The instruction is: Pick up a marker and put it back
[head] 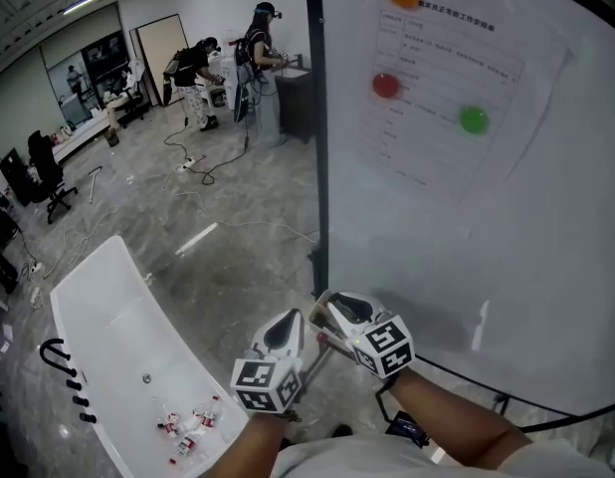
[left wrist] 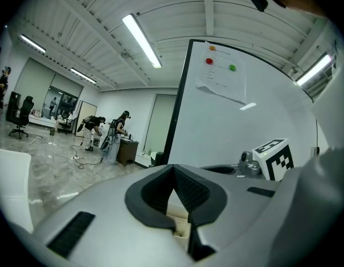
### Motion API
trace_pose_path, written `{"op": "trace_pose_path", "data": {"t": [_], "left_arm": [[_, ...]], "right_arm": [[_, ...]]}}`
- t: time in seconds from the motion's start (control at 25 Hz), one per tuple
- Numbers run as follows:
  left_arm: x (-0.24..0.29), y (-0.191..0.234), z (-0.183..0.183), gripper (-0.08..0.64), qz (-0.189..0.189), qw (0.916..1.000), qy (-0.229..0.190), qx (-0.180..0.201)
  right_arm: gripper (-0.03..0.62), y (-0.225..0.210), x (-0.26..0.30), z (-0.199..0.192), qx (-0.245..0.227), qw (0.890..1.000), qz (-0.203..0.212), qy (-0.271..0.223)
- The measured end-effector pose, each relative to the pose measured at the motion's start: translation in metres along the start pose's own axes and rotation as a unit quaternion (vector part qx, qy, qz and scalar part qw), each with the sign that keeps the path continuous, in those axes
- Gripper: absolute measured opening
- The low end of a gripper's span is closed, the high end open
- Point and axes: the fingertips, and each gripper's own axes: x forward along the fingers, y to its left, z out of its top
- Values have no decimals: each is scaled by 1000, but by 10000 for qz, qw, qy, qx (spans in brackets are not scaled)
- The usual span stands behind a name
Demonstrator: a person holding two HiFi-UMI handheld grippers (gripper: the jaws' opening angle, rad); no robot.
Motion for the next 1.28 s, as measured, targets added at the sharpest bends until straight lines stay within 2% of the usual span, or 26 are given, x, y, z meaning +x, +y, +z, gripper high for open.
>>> {"op": "trace_pose_path", "data": {"t": [0.28,0.48,0.64,0.8,0.92,1.12,1.28], "left_arm": [[-8,16,-9,3,167,9998,16,-128],[-15,28,-14,3,271,9995,28,-189],[-21,37,-17,3,369,9990,38,-231],[-27,45,-21,5,447,9986,59,-284],[-30,49,-23,3,492,9983,53,-314],[-33,50,-27,3,520,9980,78,-343],[-34,49,-27,4,515,9981,90,-332]], "right_arm": [[64,12,35,-35,-539,9960,332,627],[64,19,60,-75,-916,9871,547,1190],[64,27,71,-108,-1228,9747,721,1723],[64,30,79,-134,-1681,9583,710,2199],[64,34,84,-148,-1976,9483,704,2383],[69,39,88,-154,-1964,9475,697,2426],[91,38,85,-147,-1828,9547,662,2254]]}}
